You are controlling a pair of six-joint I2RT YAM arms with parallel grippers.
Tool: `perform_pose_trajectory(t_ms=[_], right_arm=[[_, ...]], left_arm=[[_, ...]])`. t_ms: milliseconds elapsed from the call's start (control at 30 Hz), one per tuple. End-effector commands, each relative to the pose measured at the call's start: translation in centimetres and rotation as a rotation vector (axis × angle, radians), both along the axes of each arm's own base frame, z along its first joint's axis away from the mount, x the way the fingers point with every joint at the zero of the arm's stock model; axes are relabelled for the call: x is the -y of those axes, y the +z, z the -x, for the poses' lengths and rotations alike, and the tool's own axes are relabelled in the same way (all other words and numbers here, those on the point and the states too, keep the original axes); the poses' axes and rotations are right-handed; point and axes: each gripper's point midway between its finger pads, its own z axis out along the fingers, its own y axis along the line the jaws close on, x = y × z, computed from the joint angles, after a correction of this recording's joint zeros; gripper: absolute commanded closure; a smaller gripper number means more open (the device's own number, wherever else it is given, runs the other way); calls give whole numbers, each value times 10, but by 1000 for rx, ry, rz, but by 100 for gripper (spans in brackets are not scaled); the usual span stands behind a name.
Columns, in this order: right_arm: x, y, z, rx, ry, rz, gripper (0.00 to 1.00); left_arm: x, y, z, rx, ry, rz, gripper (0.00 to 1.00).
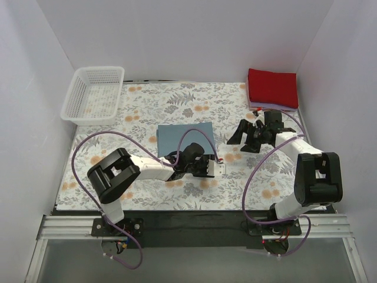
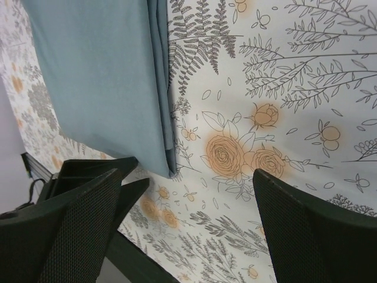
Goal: Fold and stack the t-shirts
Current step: Neatly place the folded tshirt to the corner
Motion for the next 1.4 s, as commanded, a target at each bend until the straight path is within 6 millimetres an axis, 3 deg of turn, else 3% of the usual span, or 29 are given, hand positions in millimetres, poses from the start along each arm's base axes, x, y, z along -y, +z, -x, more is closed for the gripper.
perform_pose_trajectory(t_ms=[0, 200, 267, 300, 333, 400, 533, 733, 967, 1167, 1367], right_arm=[[-7, 18, -10, 34, -40, -88, 2], [-13, 9, -8, -31, -37, -137, 2], [-16, 4, -6, -55, -35, -157, 2], [-18, -1, 0, -80, -33, -172, 2], [-19, -3, -2, -71, -34, -189, 2], [-26, -5, 2, -91, -34, -232, 2], [-43, -14, 1, -119, -12, -298, 2], [-71, -25, 6, -208, 46, -331, 2], [-100, -32, -2, -236, 44, -328, 4], [-120, -52, -25, -247, 29, -321, 17], [-118, -69, -37, -242, -20, -277, 27]], left_arm=[[26, 22, -17, 117, -23, 70, 59], [29, 3, -26, 125, 0, 38, 64], [30, 0, -29, 121, 13, 38, 76], [32, 5, -30, 111, 22, 62, 82], [32, 8, -31, 95, 27, 75, 93], [37, 27, -27, 72, 5, 129, 100], [38, 53, -26, 17, 15, 202, 100], [39, 76, -29, -28, 26, 260, 100], [38, 84, -27, -39, 20, 280, 100], [41, 94, -25, -48, 17, 307, 100], [36, 91, -25, -58, 24, 302, 100]])
